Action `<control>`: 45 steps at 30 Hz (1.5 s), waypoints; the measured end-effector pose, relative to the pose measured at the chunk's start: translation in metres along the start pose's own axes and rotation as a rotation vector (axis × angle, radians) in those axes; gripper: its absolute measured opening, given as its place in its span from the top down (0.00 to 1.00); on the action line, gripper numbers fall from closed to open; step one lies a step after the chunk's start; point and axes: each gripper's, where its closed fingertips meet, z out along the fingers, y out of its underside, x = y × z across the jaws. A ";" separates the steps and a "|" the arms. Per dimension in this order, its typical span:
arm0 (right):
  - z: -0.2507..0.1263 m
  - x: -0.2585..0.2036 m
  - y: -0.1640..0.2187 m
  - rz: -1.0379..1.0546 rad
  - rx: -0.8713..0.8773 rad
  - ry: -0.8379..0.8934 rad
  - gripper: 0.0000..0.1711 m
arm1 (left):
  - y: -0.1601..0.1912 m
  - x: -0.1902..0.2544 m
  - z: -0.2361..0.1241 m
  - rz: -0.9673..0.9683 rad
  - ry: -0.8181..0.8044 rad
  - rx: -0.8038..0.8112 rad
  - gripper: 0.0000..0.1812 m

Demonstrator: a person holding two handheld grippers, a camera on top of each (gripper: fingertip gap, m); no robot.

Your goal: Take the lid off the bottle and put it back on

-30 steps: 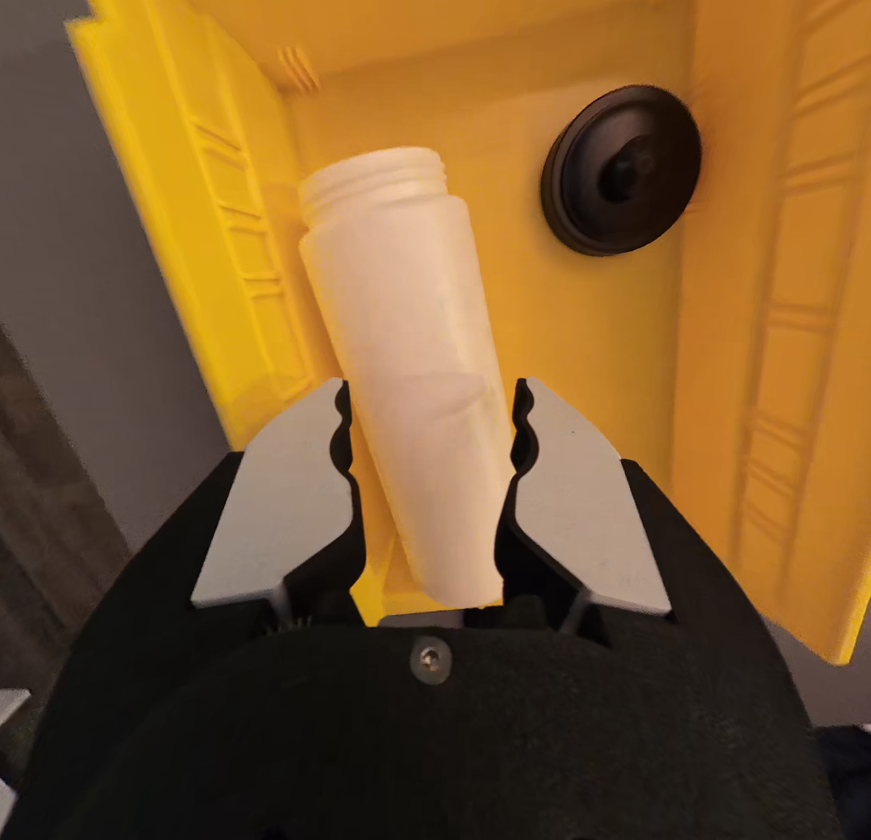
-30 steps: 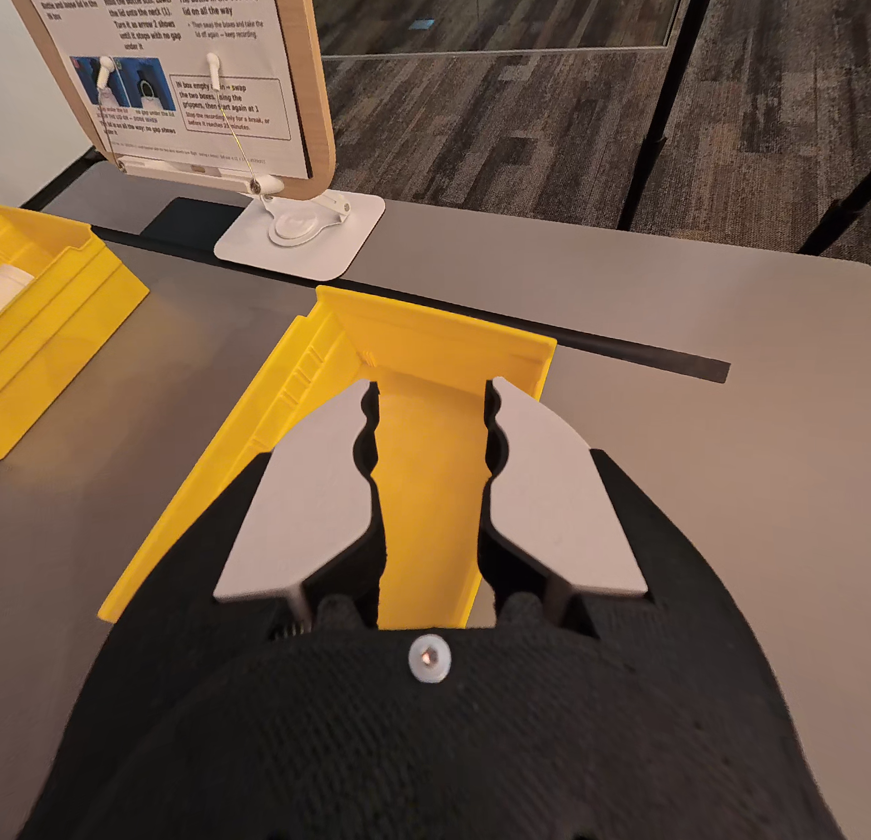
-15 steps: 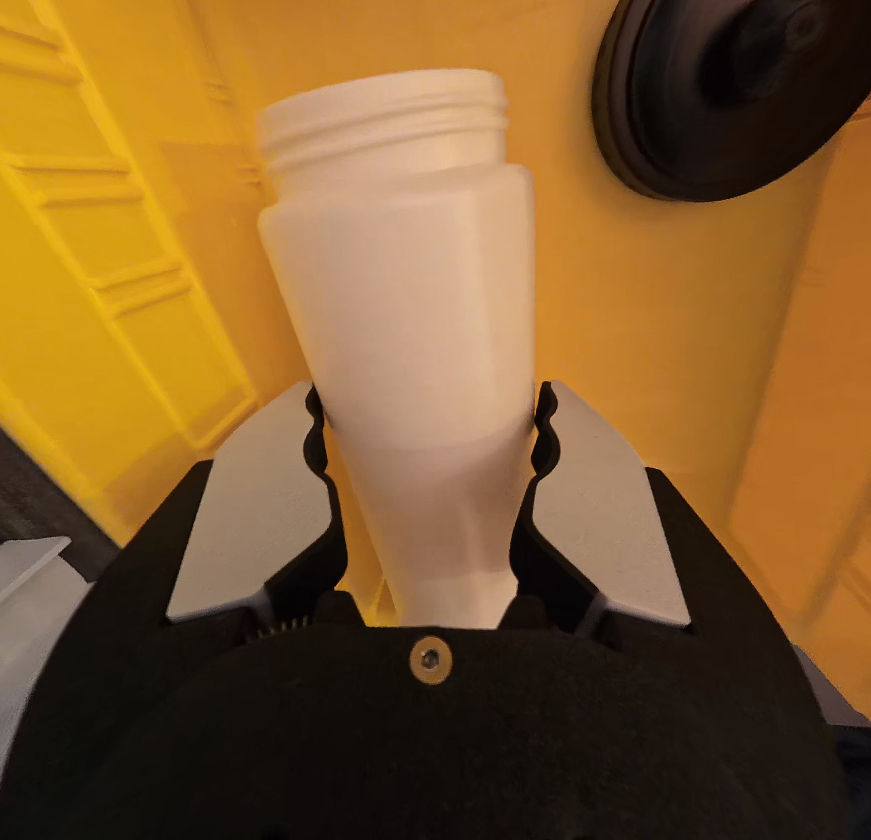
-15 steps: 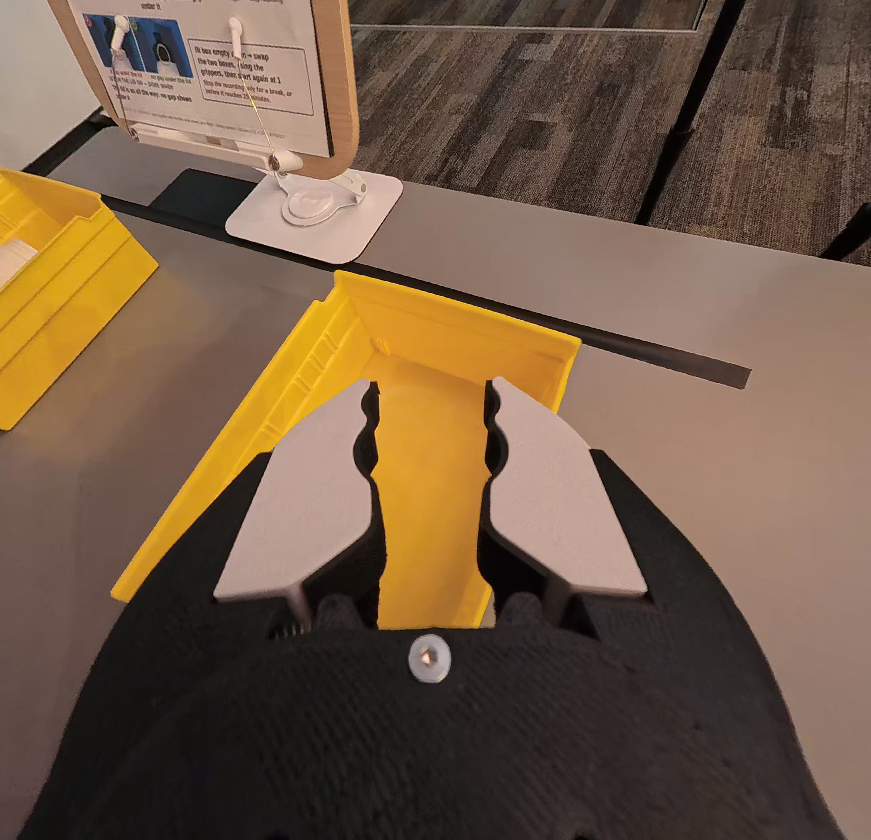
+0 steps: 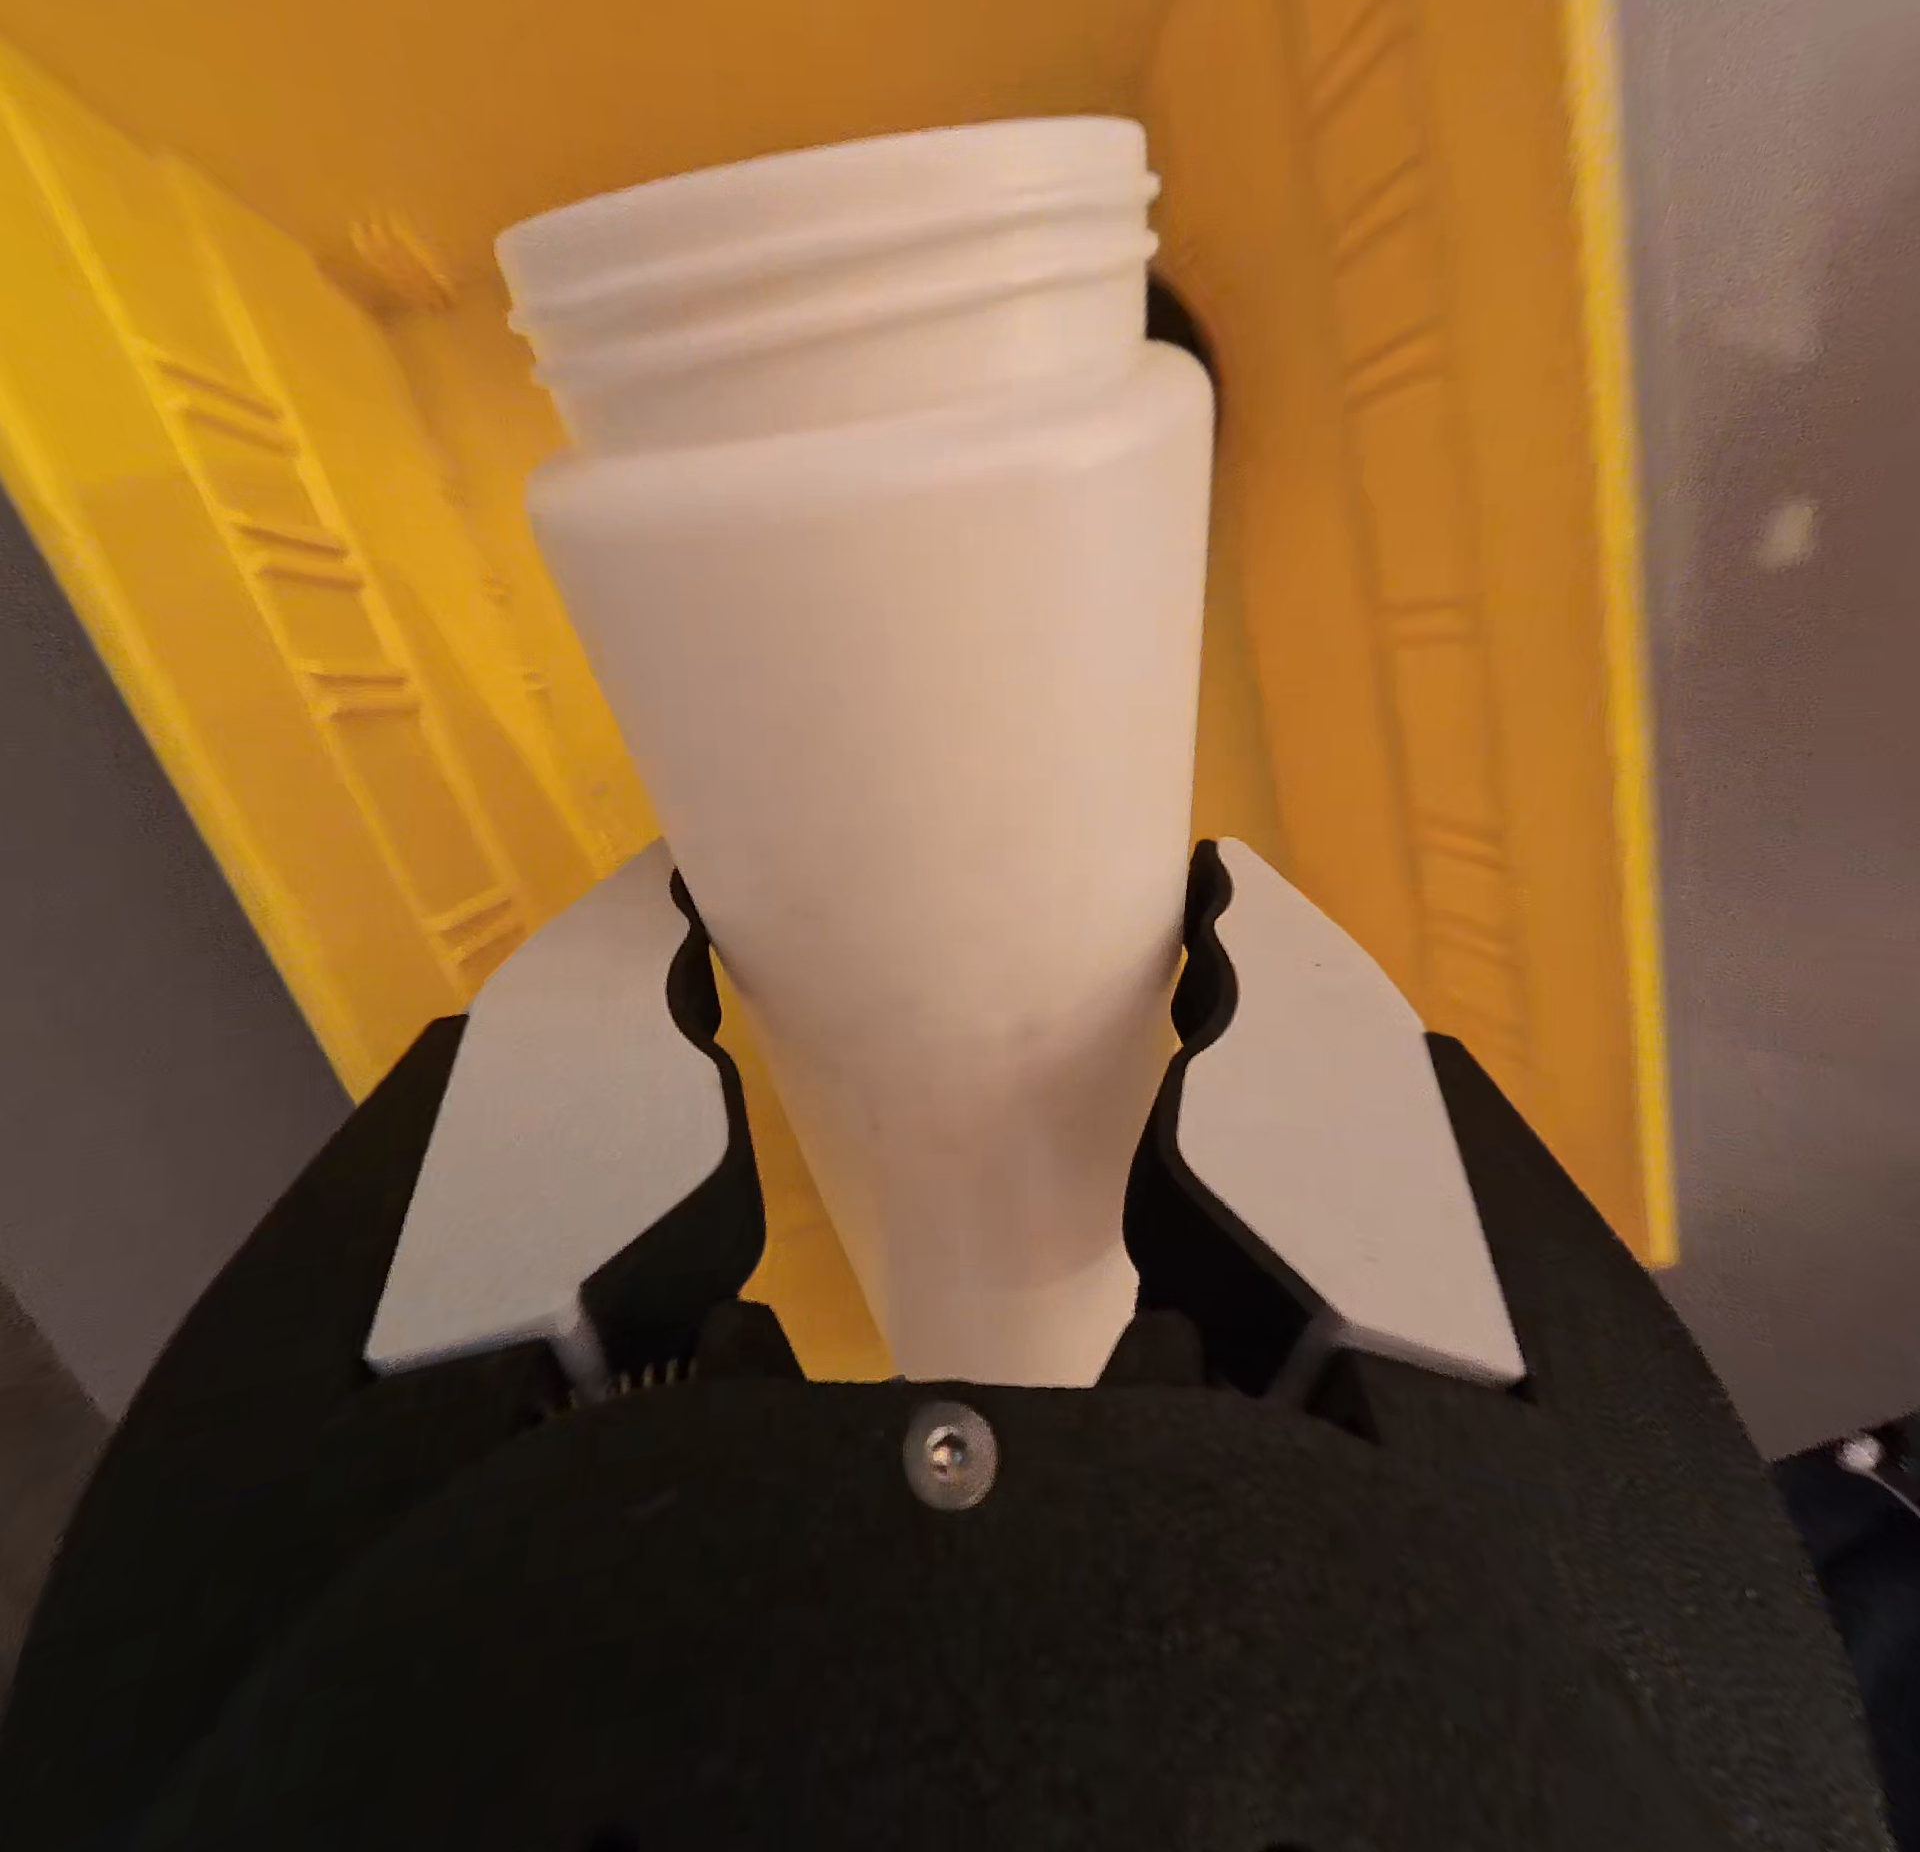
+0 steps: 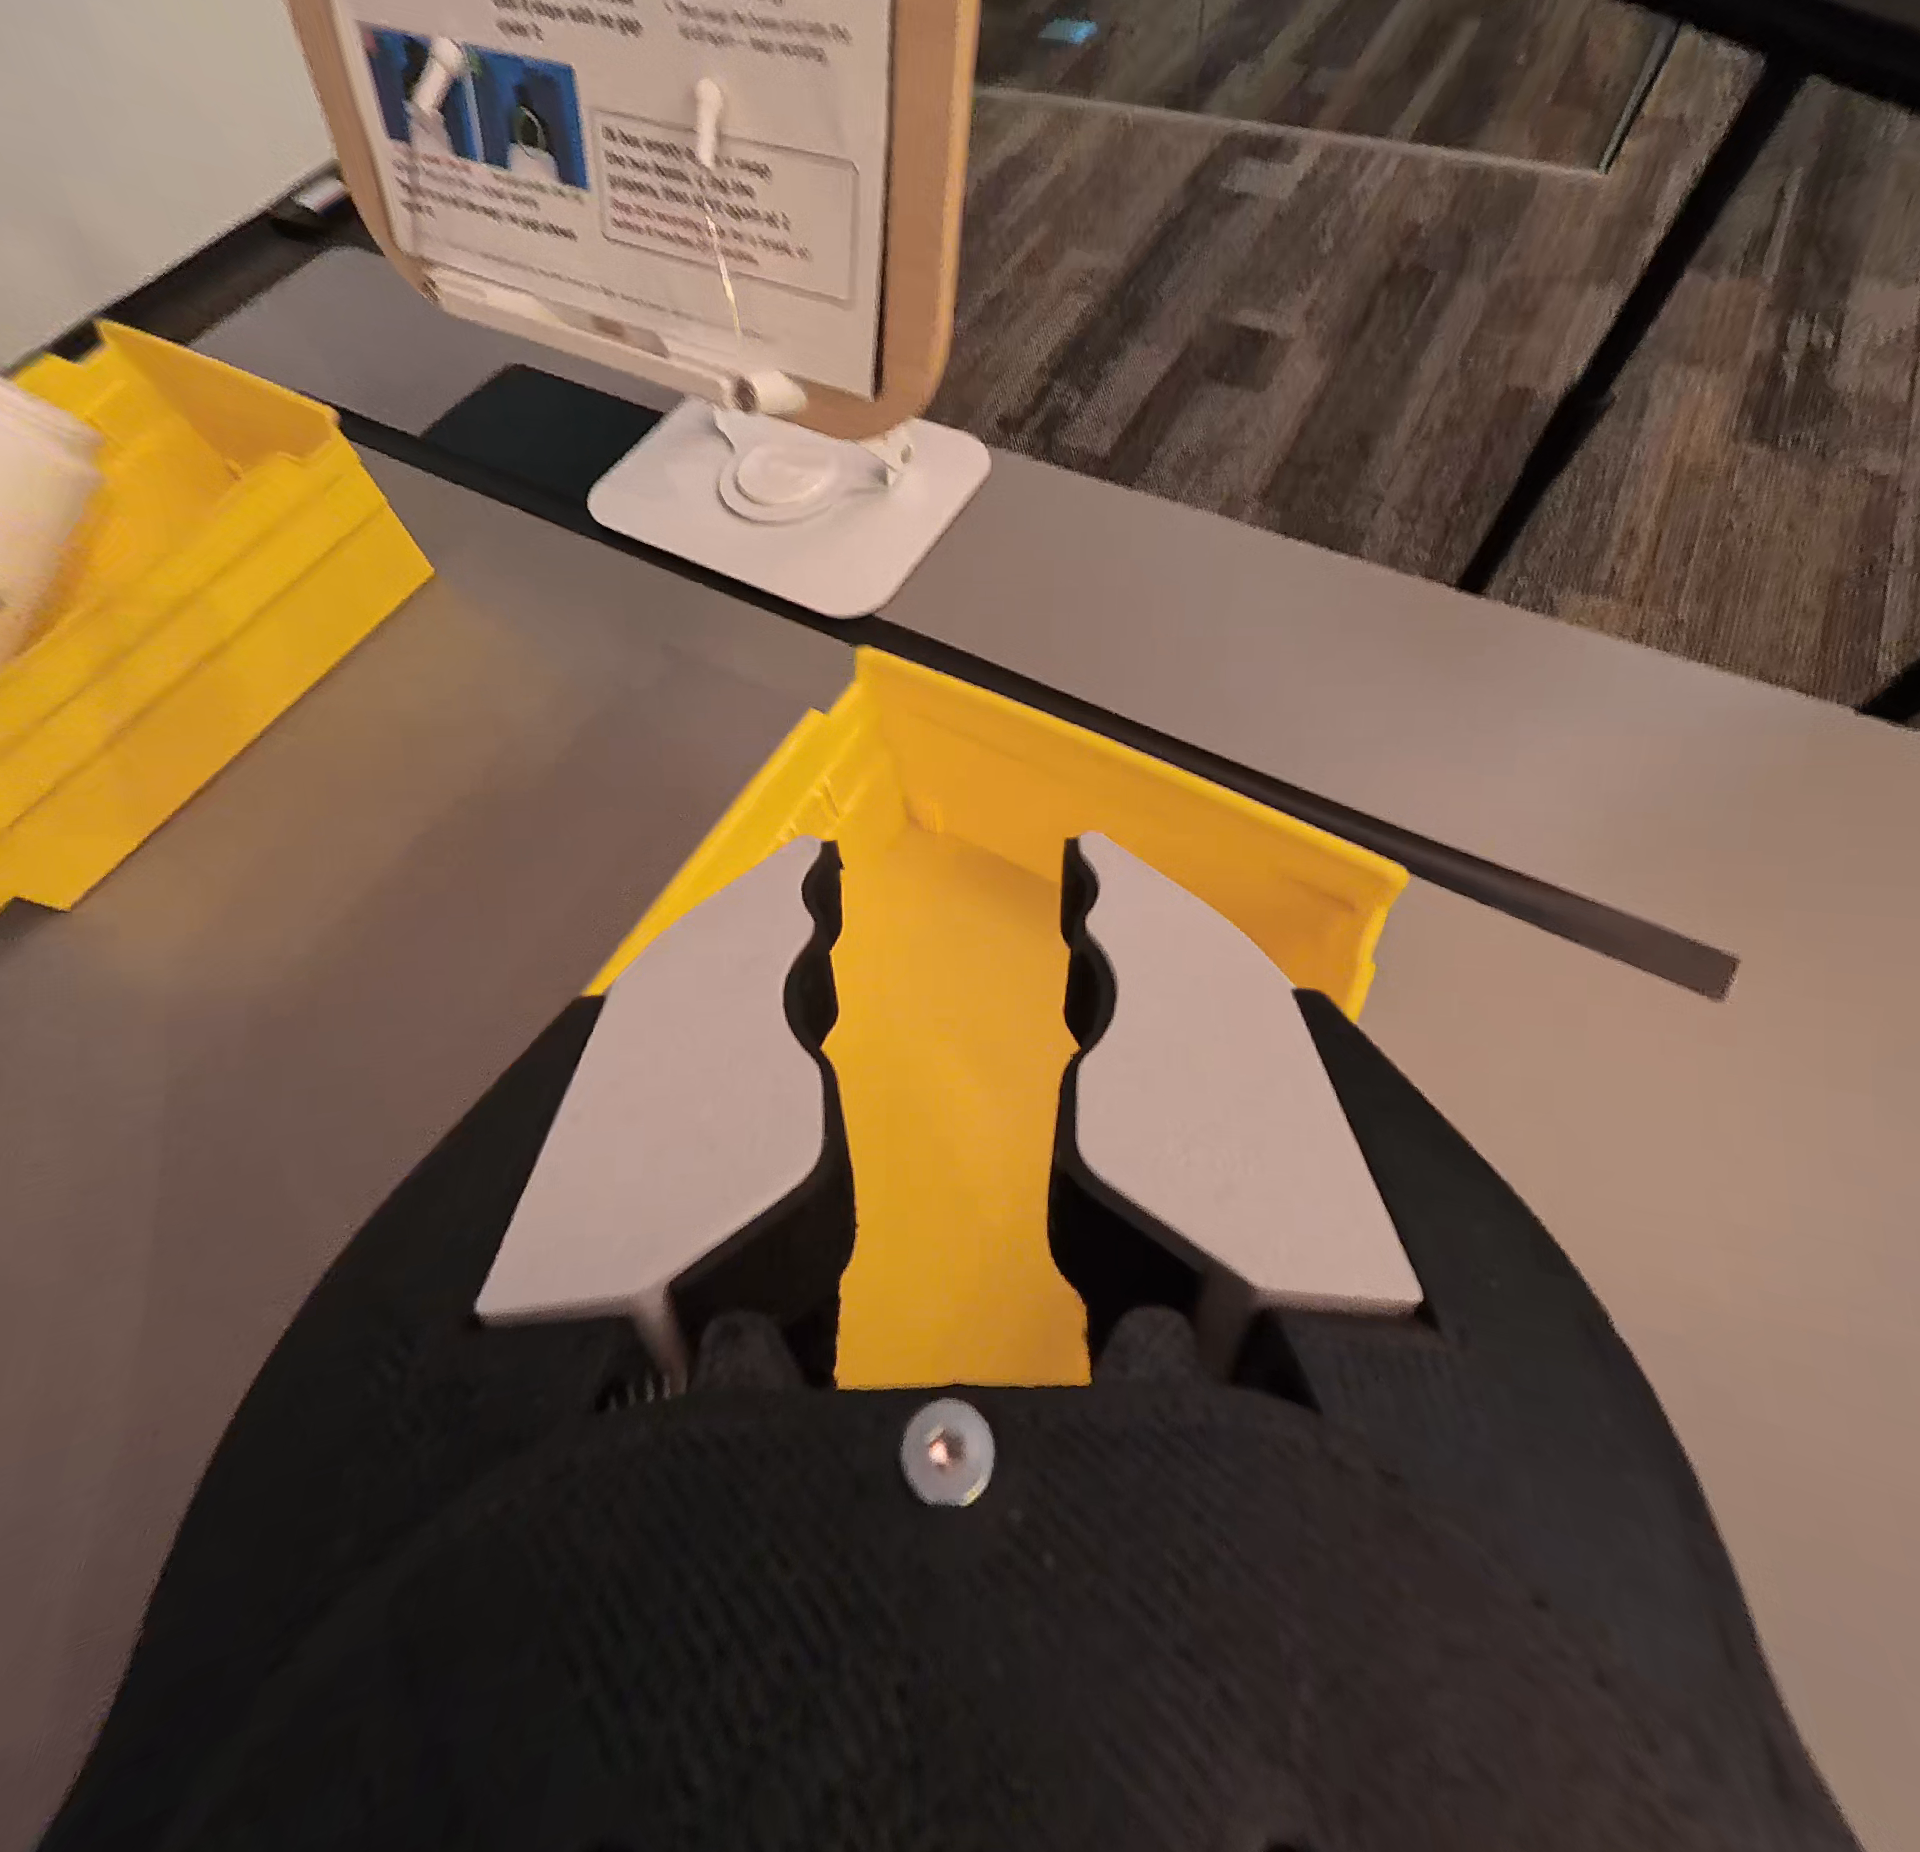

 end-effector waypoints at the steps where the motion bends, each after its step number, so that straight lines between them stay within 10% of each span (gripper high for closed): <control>1: 0.001 -0.006 -0.006 -0.009 0.024 -0.011 0.76 | -0.005 0.006 -0.009 0.007 0.017 0.037 0.52; 11: -0.009 -0.150 -0.072 -0.301 0.430 -0.376 0.73 | -0.054 0.146 -0.107 0.357 0.242 0.530 0.52; 19: 0.009 -0.212 -0.057 -0.355 0.356 -0.549 0.71 | -0.056 0.240 -0.113 0.587 0.316 0.652 0.52; 33: -0.012 -0.182 -0.071 -0.323 0.433 -0.476 0.71 | -0.092 0.318 -0.014 0.529 0.437 0.992 0.52; 45: -0.048 -0.152 -0.085 -0.256 0.542 -0.468 0.72 | -0.094 0.306 0.034 0.649 0.230 1.057 0.52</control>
